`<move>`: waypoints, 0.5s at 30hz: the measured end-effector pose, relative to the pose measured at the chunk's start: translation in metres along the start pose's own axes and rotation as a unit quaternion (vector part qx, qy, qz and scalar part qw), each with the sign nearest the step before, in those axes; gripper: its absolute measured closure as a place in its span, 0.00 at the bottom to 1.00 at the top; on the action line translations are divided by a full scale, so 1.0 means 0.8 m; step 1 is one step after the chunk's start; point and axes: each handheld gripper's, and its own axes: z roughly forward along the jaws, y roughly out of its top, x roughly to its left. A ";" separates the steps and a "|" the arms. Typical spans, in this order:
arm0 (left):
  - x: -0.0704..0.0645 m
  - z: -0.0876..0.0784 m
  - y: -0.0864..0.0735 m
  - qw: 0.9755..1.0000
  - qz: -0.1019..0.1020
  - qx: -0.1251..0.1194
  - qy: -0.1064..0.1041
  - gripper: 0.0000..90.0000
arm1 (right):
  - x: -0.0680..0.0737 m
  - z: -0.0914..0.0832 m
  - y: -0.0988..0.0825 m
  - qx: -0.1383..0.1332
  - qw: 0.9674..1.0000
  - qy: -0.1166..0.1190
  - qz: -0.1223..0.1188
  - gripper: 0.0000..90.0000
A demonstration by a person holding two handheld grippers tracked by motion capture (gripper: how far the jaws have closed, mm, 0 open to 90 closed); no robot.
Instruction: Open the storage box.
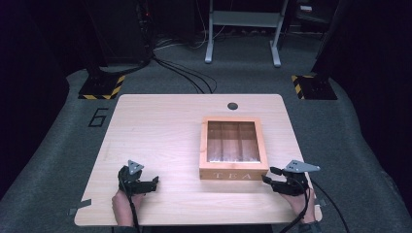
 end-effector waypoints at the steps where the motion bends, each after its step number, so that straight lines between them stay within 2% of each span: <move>1: 0.000 0.000 0.000 1.000 0.000 0.000 0.000 0.05 | 0.000 -0.002 0.000 -0.003 1.000 0.003 -0.004 0.60; 2: 0.000 0.000 0.000 1.000 0.000 0.000 0.000 0.05 | 0.000 -0.002 0.000 -0.003 1.000 0.003 -0.004 0.60; 6: 0.000 0.000 0.000 1.000 0.000 0.000 0.000 0.05 | 0.001 -0.004 0.000 -0.005 1.000 0.001 -0.007 0.75; 10: 0.000 0.000 0.000 1.000 0.000 0.000 0.000 0.05 | 0.001 -0.006 0.001 -0.007 1.000 -0.003 -0.008 0.85; 15: 0.000 0.000 0.000 1.000 0.000 -0.001 0.000 0.05 | 0.002 -0.009 0.001 -0.011 1.000 -0.011 -0.007 0.91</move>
